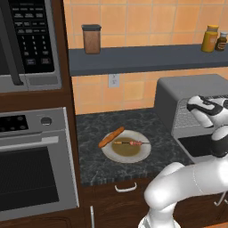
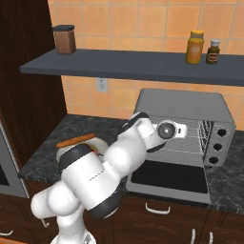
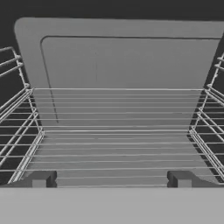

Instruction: Pick up the kebab skewer and baguette bread, and place them inside the toaster oven. Close the toaster oven door and start by setting the timer.

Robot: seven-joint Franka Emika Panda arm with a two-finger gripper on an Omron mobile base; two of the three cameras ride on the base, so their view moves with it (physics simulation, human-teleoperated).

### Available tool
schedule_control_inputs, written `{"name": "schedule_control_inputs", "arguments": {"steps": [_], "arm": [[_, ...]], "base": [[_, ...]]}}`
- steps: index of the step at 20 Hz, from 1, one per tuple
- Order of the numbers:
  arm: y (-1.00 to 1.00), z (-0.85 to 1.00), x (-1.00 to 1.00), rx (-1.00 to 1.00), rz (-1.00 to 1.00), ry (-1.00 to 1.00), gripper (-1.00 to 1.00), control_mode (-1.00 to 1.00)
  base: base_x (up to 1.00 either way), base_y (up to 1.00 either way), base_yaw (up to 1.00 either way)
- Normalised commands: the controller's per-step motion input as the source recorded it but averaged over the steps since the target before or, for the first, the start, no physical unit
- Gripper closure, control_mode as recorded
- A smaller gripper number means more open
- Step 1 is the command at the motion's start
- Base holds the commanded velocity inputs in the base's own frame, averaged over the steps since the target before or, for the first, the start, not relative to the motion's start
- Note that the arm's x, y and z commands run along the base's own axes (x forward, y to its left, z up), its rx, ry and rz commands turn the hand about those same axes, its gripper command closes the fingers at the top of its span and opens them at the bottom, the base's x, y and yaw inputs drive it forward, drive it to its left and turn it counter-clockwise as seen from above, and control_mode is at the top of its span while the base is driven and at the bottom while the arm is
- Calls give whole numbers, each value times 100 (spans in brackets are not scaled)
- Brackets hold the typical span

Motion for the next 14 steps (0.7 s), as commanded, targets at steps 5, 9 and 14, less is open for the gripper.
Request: {"name": "schedule_control_inputs", "arguments": {"steps": [5, 9, 14], "arm": [[0, -46, -3, 1, 0, 20, -100, -100], [0, -58, -12, 0, 0, 22, -100, -100], [0, -95, -67, 3, 0, 7, -100, -100]], "base": [[0, 0, 0], [0, 0, 0], [0, 0, 0]]}}
